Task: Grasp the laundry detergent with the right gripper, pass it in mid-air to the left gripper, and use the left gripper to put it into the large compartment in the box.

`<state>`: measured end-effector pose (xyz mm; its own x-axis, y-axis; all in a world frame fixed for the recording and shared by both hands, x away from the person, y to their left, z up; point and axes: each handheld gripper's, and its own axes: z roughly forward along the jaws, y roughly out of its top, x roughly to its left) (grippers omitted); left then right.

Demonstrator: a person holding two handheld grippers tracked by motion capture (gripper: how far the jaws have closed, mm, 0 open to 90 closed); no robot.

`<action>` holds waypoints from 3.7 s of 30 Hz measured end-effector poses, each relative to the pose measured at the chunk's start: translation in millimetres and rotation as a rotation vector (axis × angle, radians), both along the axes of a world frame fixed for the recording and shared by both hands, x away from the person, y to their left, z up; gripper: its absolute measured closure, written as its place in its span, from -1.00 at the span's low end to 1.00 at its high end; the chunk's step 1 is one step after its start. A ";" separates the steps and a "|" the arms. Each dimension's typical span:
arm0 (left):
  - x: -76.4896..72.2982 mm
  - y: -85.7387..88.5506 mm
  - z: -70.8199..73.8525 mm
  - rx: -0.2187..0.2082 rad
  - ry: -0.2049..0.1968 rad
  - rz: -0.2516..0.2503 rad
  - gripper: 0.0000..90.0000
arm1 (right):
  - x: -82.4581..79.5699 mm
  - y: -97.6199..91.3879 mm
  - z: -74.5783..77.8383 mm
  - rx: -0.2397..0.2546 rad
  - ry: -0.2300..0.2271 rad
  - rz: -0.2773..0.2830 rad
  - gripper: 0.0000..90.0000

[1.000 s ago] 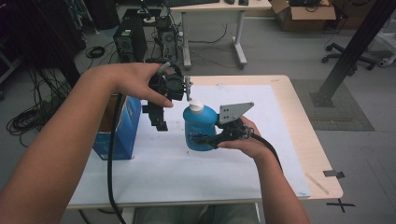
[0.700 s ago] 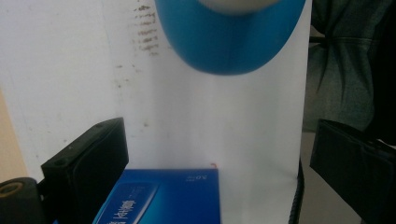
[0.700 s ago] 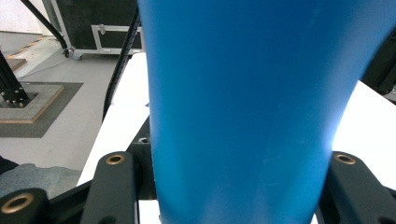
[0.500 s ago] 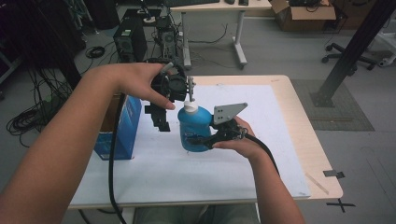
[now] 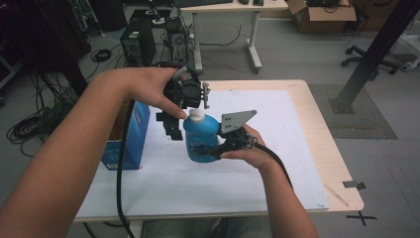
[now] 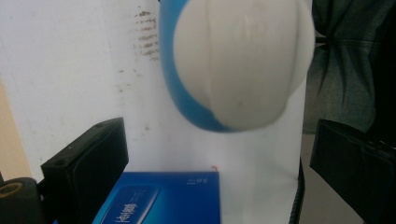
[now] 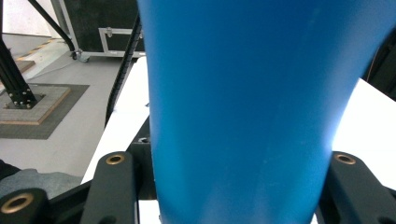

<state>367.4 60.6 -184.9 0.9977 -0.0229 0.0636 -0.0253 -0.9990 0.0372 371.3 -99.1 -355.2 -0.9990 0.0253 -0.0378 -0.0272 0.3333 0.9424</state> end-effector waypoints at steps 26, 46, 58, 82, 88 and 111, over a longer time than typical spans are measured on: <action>-6.4 -14.9 -6.0 0.007 -0.015 -0.014 -0.90 | -2.0 19.9 1.2 0.024 -0.002 0.030 0.00; -11.5 -21.9 -10.8 0.017 -0.029 -0.025 -0.90 | -3.1 21.4 6.5 0.030 -0.009 0.028 0.00; -10.9 -20.3 -11.9 0.024 -0.038 -0.035 -0.86 | -1.8 22.2 8.2 0.031 -0.026 0.029 0.00; -11.7 -19.6 -12.1 0.040 -0.048 -0.042 -0.58 | -2.8 25.0 9.5 0.031 -0.019 0.029 0.00; -12.9 -20.1 -12.3 0.042 -0.039 -0.040 -0.52 | -2.6 25.8 9.6 0.028 -0.025 0.029 0.00; -13.4 -20.7 -11.0 0.060 -0.050 -0.039 -0.17 | -5.7 26.8 11.1 0.024 0.008 0.021 0.00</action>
